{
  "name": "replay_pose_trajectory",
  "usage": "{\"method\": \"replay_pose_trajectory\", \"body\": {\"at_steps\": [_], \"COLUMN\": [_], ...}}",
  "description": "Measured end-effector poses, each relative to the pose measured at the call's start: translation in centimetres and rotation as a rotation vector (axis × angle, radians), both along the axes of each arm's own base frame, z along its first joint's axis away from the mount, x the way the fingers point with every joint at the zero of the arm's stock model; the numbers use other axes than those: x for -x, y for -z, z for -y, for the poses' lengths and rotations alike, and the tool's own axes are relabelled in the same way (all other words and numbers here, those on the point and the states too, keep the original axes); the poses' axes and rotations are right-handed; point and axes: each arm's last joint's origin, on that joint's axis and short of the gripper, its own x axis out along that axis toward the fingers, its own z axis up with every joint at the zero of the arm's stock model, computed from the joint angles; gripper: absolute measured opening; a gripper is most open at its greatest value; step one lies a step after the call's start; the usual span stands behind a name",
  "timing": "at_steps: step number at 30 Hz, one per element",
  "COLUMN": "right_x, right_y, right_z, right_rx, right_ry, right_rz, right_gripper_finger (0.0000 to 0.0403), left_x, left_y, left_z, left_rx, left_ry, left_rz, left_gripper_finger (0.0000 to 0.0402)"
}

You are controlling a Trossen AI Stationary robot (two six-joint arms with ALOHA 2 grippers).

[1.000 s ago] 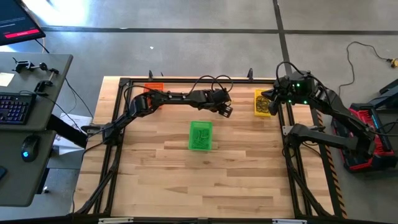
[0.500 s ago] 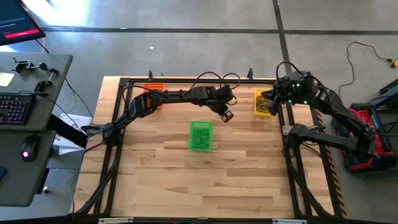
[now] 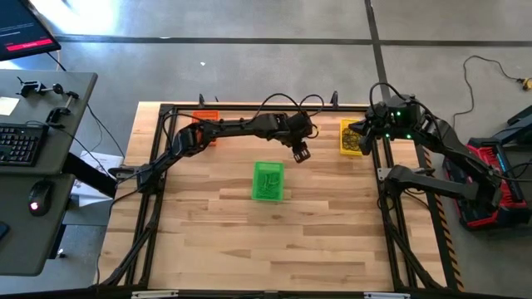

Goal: Sort rubber bands into baskets
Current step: Put the black rubber band into the orange bin

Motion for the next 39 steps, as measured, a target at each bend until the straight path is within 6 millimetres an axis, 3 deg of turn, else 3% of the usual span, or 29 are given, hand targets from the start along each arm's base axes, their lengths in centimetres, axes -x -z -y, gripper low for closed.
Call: {"method": "replay_pose_trajectory", "body": {"at_steps": [7, 27, 33, 39], "right_x": [0.0, 0.0, 0.0, 0.0], "right_y": [0.0, 0.0, 0.0, 0.0], "right_z": [0.0, 0.0, 0.0, 0.0], "right_rx": [0.0, -0.006, -0.006, -0.011], "right_ry": [0.0, 0.004, 0.003, 0.004], "right_rz": [0.001, 0.004, 0.004, 0.003], "right_gripper_finger": [0.0, 0.0, 0.0, 0.0], "left_x": [-0.3, -0.5, -0.7, -1.0], "left_y": [3.2, 3.8, 6.3, 6.7], "left_z": [0.1, -0.2, -0.1, 1.0], "left_rx": [0.01, -0.013, 0.039, 0.003], "left_ry": [0.005, 0.003, 0.011, -0.007], "left_rz": [-0.085, -0.085, -0.127, -0.14], "left_gripper_finger": [0.0164, 0.0129, 0.0129, 0.0127]}}
